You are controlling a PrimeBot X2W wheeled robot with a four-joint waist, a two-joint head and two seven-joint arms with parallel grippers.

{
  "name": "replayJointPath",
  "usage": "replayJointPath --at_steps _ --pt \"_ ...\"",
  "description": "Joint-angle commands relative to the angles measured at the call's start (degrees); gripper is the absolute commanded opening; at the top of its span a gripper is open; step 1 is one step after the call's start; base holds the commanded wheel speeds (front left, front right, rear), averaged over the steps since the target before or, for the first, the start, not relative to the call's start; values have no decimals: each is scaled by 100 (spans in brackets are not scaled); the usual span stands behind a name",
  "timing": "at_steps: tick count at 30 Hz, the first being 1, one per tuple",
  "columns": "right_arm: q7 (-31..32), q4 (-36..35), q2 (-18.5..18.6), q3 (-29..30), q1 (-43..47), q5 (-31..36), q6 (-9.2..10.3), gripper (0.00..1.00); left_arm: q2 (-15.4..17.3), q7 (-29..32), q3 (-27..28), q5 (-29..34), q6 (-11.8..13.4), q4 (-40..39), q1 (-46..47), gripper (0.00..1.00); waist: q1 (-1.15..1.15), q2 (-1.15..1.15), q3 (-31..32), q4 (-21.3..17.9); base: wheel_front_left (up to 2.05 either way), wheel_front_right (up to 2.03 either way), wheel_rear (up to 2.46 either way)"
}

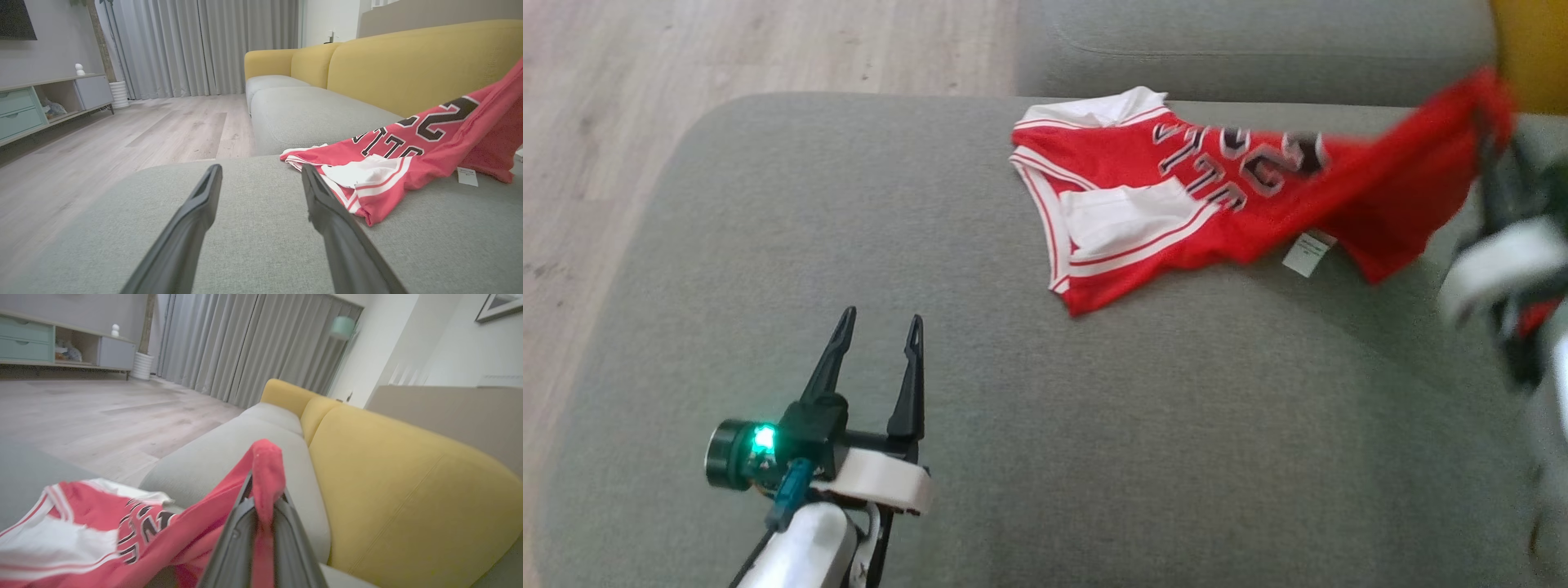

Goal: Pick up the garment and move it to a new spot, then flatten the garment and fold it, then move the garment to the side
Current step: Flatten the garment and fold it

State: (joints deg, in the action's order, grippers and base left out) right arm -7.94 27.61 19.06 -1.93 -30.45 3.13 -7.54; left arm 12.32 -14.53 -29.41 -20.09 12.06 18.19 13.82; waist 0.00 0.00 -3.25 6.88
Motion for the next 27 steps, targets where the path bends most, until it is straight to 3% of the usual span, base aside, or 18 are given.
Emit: replayJointPath --at_steps 1,11,12,13,14,15,16,22,27 --pt "-69 -260 -52 -98 286 43 5 0 69 -46 262 56 -22 -182 155 100 0 0 -14 -89 0 0 0" --pt "105 -891 -692 -99 2331 286 5 0 59 -47 348 161 -103 -157 225 100 0 0 -141 -608 0 0 0" --pt "159 -865 -719 -56 2419 345 5 5 48 -47 342 171 -115 -148 242 100 0 0 -156 -636 0 0 0" --pt "197 -839 -759 8 2473 388 5 61 37 -47 331 180 -132 -135 255 100 0 0 -165 -662 0 0 0" --pt "207 -823 -798 72 2498 421 5 71 26 -47 324 187 -145 -121 266 100 0 0 -172 -679 0 0 0" --pt "205 -819 -832 163 2501 482 5 75 22 -47 317 195 -158 -103 275 100 0 0 -177 -693 0 0 0" --pt "209 -812 -874 268 2494 555 5 100 19 -47 314 200 -169 -84 282 100 0 0 -178 -704 0 0 0" --pt "-3 -940 -1241 687 2345 781 5 100 2 -47 318 220 -219 -3 296 100 0 0 -143 -682 0 0 0" --pt "-432 -1238 -1517 477 2330 404 5 100 -16 -47 334 231 -238 11 267 100 0 0 -95 -615 0 0 0"
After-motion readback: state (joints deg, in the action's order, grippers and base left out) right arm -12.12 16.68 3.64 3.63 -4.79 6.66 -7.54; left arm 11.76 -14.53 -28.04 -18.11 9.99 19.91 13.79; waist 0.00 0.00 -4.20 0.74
